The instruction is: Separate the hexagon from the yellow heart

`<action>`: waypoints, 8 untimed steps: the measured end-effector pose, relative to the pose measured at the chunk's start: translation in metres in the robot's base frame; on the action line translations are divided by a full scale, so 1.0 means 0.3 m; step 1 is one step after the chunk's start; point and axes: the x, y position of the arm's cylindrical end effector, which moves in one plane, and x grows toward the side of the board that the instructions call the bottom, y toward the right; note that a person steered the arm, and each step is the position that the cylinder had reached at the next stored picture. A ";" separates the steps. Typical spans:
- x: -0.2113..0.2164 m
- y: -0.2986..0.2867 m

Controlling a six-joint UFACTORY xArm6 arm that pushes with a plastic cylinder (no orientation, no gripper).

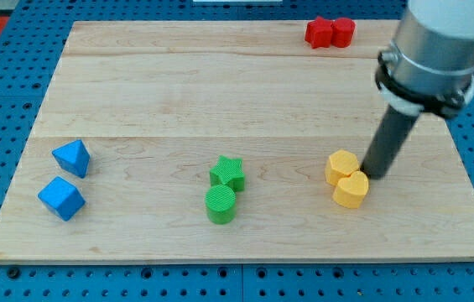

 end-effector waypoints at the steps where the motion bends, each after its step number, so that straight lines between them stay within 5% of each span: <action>1: -0.045 -0.015; 2: 0.049 0.177; 3: 0.302 0.172; 4: 0.332 0.032; 6: -0.062 -0.203; 8: -0.308 -0.190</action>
